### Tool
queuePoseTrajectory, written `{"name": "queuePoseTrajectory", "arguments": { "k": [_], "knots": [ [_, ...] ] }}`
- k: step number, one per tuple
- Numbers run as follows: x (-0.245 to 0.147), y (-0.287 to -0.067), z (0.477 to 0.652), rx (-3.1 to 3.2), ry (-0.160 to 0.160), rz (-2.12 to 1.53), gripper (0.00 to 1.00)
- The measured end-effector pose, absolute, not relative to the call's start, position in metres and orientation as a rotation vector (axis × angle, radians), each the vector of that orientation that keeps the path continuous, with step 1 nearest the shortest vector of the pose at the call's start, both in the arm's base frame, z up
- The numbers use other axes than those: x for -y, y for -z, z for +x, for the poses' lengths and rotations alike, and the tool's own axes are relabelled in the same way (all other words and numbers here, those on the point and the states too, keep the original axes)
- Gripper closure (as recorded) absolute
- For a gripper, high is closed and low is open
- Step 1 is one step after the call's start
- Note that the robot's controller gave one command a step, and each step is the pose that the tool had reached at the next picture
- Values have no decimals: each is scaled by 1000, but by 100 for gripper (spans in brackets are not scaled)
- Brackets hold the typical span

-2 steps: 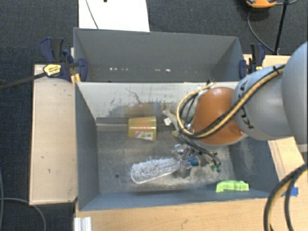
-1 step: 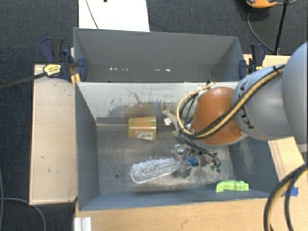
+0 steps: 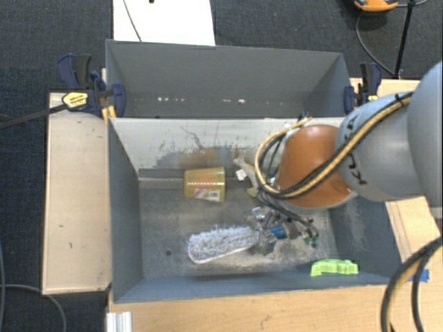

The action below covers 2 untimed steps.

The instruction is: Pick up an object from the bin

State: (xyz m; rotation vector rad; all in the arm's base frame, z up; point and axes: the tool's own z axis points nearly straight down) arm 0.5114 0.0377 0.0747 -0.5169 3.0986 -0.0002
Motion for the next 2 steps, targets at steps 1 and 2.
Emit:
{"name": "queuePoseTrajectory", "arguments": {
  "k": [1,2],
  "knots": [
    [-38,-91,509,-3107,-2,-519,100],
    [-38,-115,509,-3106,-2,-519,100]
  ]
}}
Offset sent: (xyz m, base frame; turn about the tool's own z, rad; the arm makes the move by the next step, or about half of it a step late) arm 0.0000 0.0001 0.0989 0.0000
